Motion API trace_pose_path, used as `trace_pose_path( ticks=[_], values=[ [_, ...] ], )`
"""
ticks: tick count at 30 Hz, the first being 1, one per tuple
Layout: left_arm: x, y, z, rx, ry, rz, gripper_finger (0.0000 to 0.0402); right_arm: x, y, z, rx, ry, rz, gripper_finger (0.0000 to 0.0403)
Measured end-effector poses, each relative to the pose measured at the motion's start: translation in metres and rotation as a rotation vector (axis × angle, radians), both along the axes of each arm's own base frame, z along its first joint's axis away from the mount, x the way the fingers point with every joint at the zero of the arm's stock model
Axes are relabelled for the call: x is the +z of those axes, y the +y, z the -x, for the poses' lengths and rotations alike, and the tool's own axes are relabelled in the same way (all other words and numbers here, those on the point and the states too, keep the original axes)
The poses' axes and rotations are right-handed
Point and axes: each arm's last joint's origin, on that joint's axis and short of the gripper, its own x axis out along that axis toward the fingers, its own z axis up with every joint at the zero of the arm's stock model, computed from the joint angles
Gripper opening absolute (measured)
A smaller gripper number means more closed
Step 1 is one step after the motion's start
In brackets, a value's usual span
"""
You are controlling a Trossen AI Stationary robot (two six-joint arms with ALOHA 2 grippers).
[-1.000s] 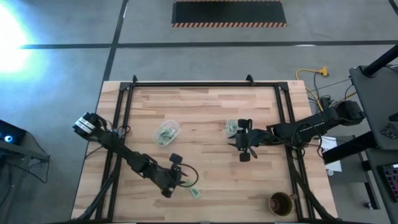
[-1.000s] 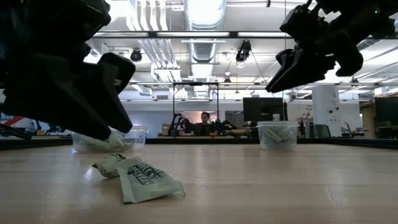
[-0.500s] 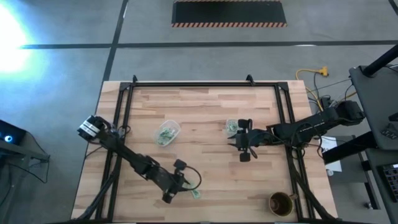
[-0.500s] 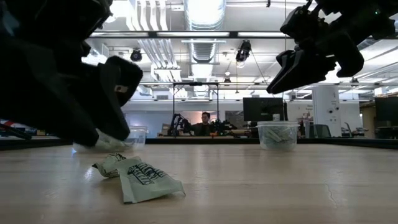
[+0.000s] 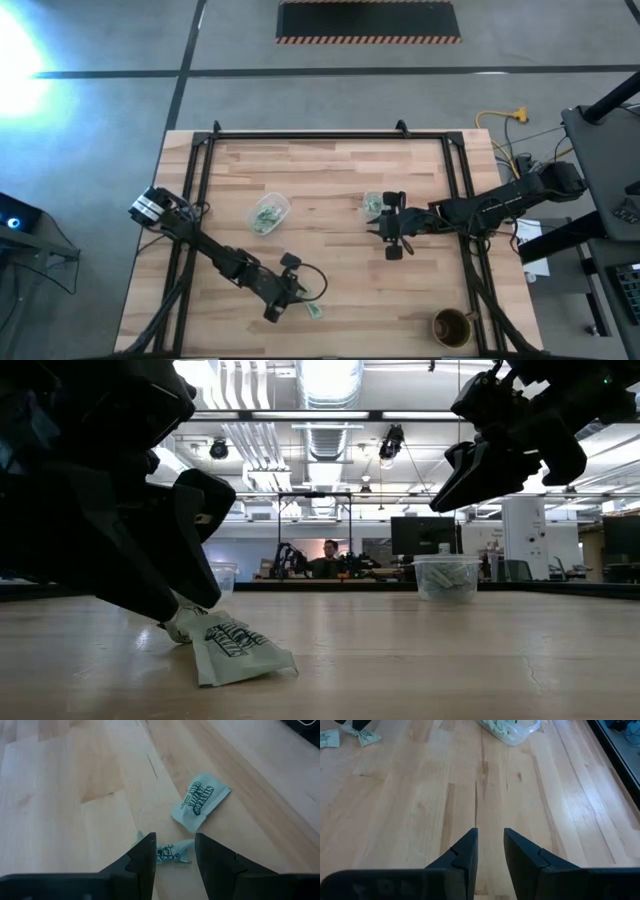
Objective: Pick and place Stevia / Truvia into bins
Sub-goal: Put the top light green stevia packet into the left transparent container
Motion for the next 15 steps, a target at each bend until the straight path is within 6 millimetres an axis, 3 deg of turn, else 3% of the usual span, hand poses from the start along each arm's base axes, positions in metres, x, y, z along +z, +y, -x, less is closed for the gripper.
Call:
trace_pose_path(
  ticks=[15],
  values=[
    [-0.0051, 0.0054, 0.0026, 0.027, 0.024, 0.011, 0.0118, -0.0001, 0.0, 0.0, -0.002, 0.0, -0.002, 0.0079]
  ],
)
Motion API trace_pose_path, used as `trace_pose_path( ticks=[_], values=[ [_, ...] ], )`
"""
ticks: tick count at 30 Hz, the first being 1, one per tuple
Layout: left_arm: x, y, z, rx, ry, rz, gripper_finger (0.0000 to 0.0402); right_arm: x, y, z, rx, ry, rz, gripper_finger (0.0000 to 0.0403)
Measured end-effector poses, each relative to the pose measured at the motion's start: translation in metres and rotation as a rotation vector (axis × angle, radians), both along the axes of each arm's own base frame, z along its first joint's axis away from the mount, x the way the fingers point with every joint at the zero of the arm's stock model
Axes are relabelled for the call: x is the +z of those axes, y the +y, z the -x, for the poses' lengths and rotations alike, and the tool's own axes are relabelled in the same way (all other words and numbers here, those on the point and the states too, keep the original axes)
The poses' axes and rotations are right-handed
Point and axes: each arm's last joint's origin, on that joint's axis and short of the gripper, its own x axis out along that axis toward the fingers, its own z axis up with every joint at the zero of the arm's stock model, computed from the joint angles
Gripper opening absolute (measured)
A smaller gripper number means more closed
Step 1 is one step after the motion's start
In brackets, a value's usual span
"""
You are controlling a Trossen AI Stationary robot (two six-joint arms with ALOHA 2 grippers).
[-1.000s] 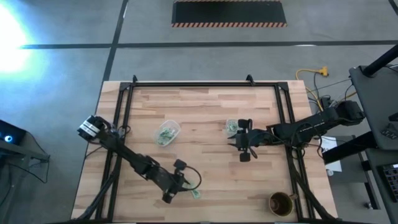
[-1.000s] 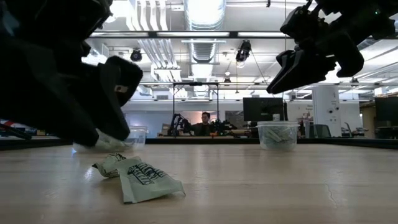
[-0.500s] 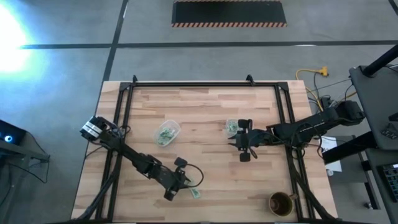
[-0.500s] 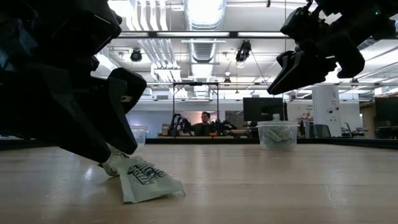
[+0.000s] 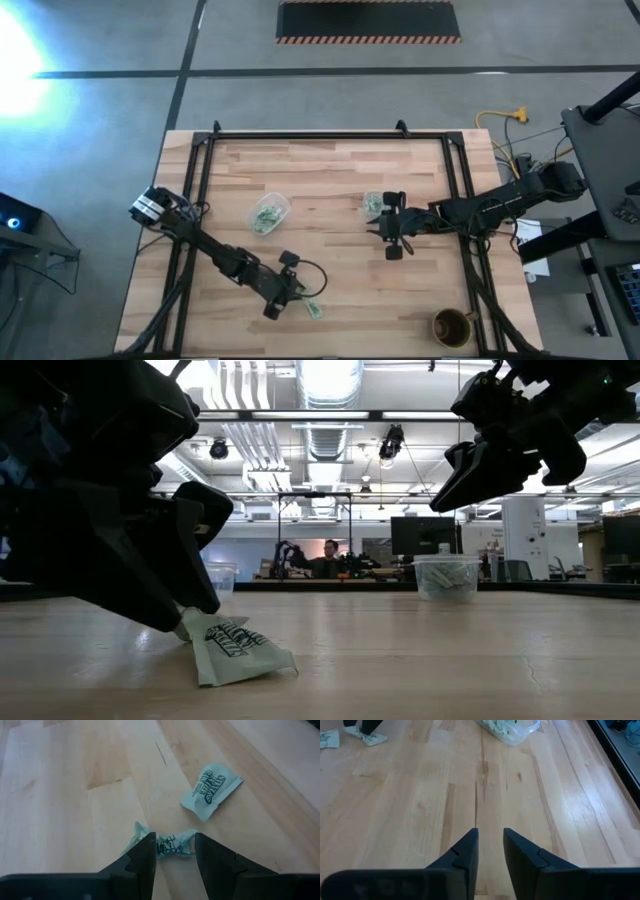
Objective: Pick and place Stevia / Truvia into bins
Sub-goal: Put the top light green stevia packet into the left transparent container
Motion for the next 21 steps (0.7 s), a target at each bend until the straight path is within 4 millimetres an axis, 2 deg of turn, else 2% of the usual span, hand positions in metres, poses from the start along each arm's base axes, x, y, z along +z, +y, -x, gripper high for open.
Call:
trace_pose_path(
  ticks=[15, 21],
  values=[
    [-0.0004, 0.0013, -0.0003, 0.004, 0.003, -0.002, 0.0117, -0.0002, 0.0, -0.0001, 0.0, 0.001, 0.0, 0.0068],
    [-0.0011, 0.0029, -0.0005, 0.008, 0.011, -0.008, 0.0076, -0.0002, 0.0, 0.0, 0.0, 0.001, 0.0, 0.0068]
  ],
)
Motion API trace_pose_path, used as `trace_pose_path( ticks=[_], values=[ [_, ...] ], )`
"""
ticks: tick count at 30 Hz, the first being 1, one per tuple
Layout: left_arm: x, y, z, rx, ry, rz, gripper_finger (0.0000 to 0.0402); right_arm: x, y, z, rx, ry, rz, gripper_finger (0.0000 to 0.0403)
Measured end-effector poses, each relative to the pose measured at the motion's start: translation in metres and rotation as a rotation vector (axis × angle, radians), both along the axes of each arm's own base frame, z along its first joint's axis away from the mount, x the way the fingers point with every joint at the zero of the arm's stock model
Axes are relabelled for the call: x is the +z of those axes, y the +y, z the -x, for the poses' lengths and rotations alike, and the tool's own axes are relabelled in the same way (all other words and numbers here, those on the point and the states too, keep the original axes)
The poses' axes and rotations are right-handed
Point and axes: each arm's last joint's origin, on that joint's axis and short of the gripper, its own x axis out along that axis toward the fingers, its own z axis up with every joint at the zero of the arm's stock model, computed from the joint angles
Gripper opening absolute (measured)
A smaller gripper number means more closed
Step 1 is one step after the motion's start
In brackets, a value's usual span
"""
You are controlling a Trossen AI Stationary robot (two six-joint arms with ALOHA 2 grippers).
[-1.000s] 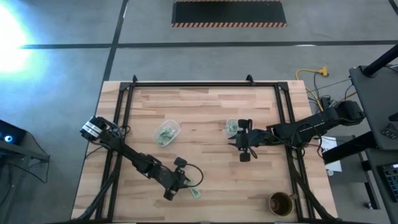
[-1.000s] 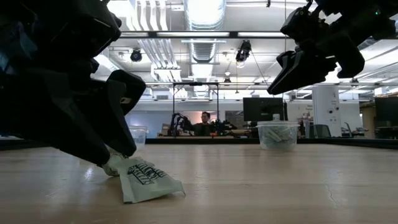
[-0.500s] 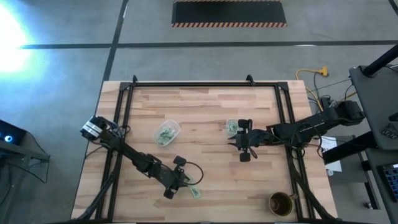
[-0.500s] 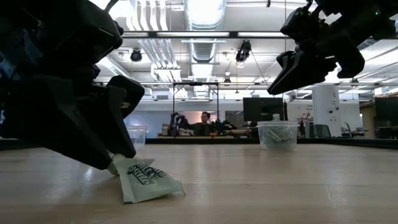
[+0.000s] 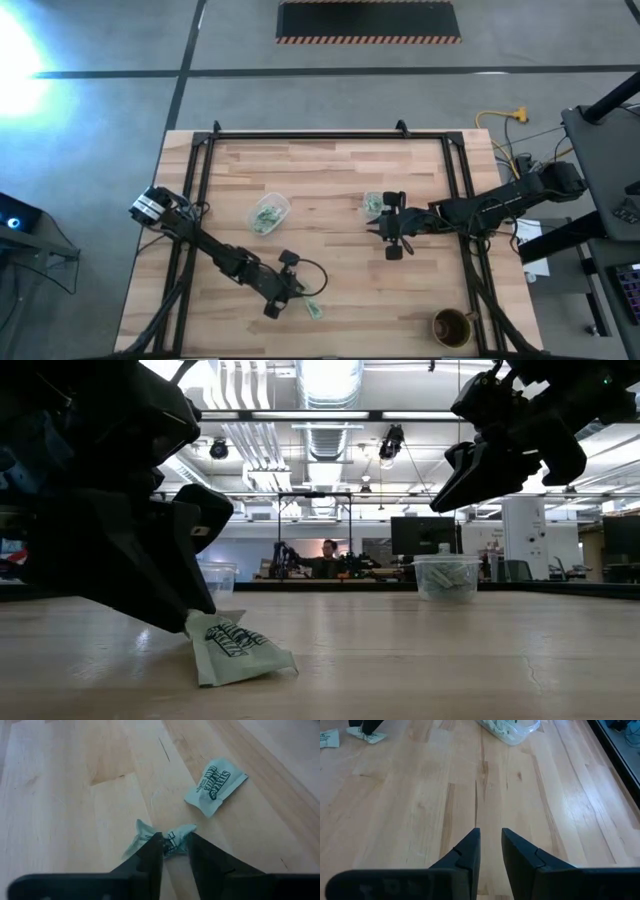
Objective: Pick and place Stevia / Truvia into bins
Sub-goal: Put the top light green stevia packet into the left transparent container
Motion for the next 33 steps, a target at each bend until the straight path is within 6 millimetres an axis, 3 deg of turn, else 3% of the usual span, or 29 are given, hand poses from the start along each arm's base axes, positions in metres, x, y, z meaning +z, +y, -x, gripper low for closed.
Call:
trace_pose_path(
  ticks=[9, 18, 27, 33],
  values=[
    [0.0, 0.0, 0.0, -0.005, -0.001, -0.007, 0.0003, 0.0, 0.0, 0.0, 0.0, 0.0, 0.0, 0.0068],
    [0.002, 0.002, 0.0, 0.031, -0.021, -0.071, 0.0001, 0.0, 0.0, 0.0, 0.0, 0.0, 0.001, 0.0068],
    [0.027, 0.01, 0.003, 0.172, -0.082, -0.17, 0.0001, 0.0, 0.0, 0.0, 0.002, 0.001, 0.003, 0.0068],
    [0.048, 0.022, 0.017, 0.29, -0.087, -0.287, 0.0001, 0.0, 0.0, 0.0, 0.002, -0.001, 0.003, 0.0068]
  ],
)
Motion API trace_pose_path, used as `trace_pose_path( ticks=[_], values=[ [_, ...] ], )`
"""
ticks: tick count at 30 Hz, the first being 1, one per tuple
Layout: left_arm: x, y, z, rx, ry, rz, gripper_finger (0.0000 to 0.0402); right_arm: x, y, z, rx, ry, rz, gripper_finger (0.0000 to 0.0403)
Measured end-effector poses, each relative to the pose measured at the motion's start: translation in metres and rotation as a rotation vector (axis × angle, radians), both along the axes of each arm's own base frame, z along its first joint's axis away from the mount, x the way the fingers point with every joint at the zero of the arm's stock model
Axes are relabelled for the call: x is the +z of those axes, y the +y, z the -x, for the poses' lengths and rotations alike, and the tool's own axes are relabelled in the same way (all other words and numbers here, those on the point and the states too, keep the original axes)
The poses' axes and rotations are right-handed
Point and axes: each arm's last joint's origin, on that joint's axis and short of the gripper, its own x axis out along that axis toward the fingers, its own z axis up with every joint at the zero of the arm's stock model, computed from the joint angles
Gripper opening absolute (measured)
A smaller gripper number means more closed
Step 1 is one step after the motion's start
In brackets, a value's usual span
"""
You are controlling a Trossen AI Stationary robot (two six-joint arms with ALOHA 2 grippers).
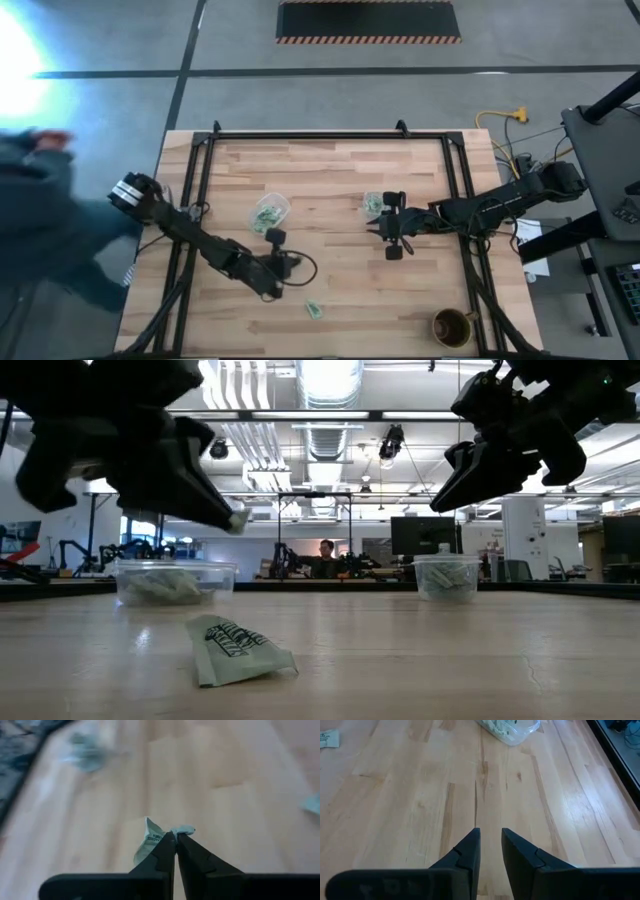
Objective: Pick and place Stevia / Truvia into bins
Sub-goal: Put the top light green stevia packet into the left transparent container
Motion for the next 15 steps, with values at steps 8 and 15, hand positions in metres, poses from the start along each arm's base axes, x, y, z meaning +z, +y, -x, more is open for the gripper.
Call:
trace_pose_path(
  ticks=[8, 15],
  values=[
    [0.022, 0.019, 0.025, 0.119, 0.052, -0.171, 0.0001, 0.0, 0.0, 0.0, 0.0, -0.002, 0.0, 0.0068],
    [0.031, 0.035, 0.04, 0.17, 0.077, -0.235, 0.0001, 0.001, 0.0, 0.0, -0.004, -0.008, -0.006, 0.0068]
  ],
)
